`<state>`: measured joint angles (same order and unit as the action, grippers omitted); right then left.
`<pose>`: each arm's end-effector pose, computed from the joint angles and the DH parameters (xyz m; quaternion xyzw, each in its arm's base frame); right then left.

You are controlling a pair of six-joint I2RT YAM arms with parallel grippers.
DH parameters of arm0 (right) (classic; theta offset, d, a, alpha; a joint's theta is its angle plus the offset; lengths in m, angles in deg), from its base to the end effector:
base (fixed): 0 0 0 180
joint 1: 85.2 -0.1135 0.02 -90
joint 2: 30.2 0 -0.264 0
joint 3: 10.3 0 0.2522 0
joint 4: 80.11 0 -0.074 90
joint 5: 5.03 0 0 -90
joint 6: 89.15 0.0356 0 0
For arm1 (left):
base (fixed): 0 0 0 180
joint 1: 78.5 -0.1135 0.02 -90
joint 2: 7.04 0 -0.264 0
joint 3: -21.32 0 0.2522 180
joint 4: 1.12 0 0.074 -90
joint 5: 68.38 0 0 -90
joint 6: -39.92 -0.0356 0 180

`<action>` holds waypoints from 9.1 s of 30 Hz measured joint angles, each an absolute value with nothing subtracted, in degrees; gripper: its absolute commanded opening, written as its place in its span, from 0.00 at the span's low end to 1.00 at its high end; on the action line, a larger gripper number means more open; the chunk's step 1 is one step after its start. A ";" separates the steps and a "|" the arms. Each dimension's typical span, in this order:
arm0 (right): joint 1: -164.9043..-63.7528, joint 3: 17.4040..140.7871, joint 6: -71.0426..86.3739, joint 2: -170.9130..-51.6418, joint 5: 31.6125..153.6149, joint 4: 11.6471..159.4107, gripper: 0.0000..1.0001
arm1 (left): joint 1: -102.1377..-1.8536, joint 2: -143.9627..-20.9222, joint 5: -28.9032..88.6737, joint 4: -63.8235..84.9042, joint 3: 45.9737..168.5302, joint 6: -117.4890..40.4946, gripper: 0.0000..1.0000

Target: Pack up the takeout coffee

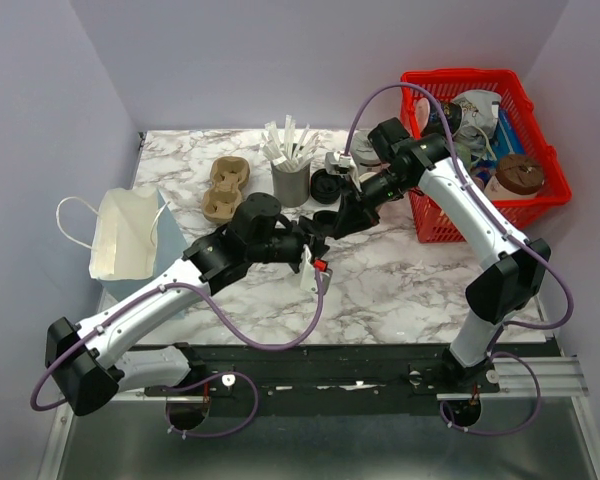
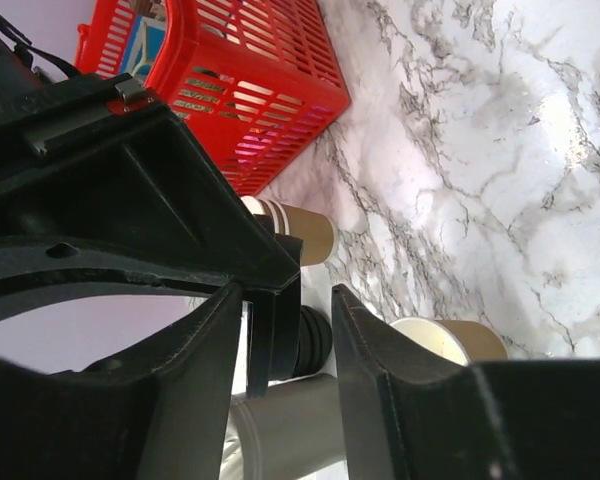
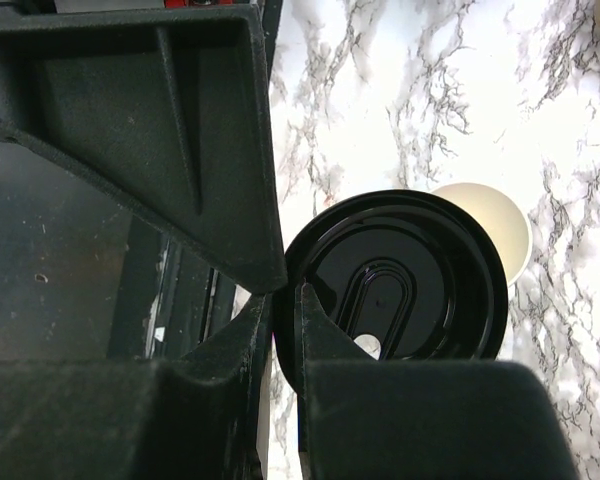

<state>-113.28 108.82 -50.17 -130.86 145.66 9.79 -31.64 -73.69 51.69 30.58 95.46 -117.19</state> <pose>0.2826 0.1859 0.3660 -0.6046 0.6056 0.4614 0.2341 0.1655 -0.2026 0.3458 0.7567 0.3237 -0.1222 0.5546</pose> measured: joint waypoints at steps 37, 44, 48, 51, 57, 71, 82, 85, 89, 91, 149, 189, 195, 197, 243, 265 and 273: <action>-113.56 109.74 -48.49 -128.65 145.33 9.11 0.68 | -31.71 -71.83 43.73 25.20 90.57 -110.85 0.04; -108.95 113.85 -39.14 -122.20 143.34 16.85 0.78 | -34.38 -71.81 45.87 26.03 92.73 -88.16 0.03; -106.57 107.69 -27.97 -116.04 143.01 30.03 0.80 | -42.97 -72.29 52.61 25.18 92.66 -68.86 0.04; -106.50 103.97 -23.53 -116.21 143.08 35.97 0.81 | -50.29 -74.17 58.77 20.94 91.31 -56.16 0.04; -106.50 89.26 -16.51 -117.59 142.73 46.53 0.81 | -57.89 -84.88 72.74 6.05 82.89 -29.30 0.04; -106.48 83.67 -6.42 -122.49 139.91 58.86 0.82 | -61.50 -90.08 80.23 -3.41 79.16 -10.90 0.06; -106.50 83.67 -3.14 -130.01 138.42 60.04 1.00 | -62.42 -93.67 79.99 -2.25 80.34 -9.02 0.07; -106.57 83.64 -2.13 -130.64 138.40 60.89 1.00 | -62.42 -94.87 79.47 -1.44 80.82 -8.84 0.08; -106.81 83.64 -1.04 -131.86 138.40 61.68 1.00 | -62.53 -96.01 78.53 -0.09 81.96 -8.89 0.10; -107.18 83.51 -0.56 -132.67 138.12 62.16 1.00 | -62.66 -96.35 78.00 0.63 82.68 -8.97 0.11; -110.76 82.09 4.27 -135.60 129.94 65.50 1.00 | -63.56 -97.86 65.68 18.56 91.94 -23.05 0.53; -110.76 80.98 2.26 -135.71 127.65 62.62 0.99 | -59.05 -103.06 64.06 19.52 95.46 -23.99 0.54; -110.76 80.89 2.26 -136.10 127.93 62.46 0.98 | -58.99 -103.06 63.64 20.04 95.57 -25.08 0.59; -110.76 80.89 2.28 -136.65 128.15 62.46 0.98 | -59.21 -103.06 63.62 20.30 95.68 -25.70 0.59; -110.24 82.81 2.54 -144.98 139.87 61.57 0.83 | -62.94 -108.51 75.80 7.06 90.72 -16.52 0.39; -108.10 81.30 9.06 -147.54 145.07 64.50 0.76 | -62.75 -111.79 76.23 14.38 95.68 -17.98 0.37; -107.62 78.57 10.63 -146.25 146.60 68.52 0.83 | -62.62 -111.28 76.17 14.21 95.62 -19.03 0.47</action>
<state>-107.62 78.57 10.63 -146.25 146.60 68.52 -62.62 -111.28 76.17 14.21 95.62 -19.03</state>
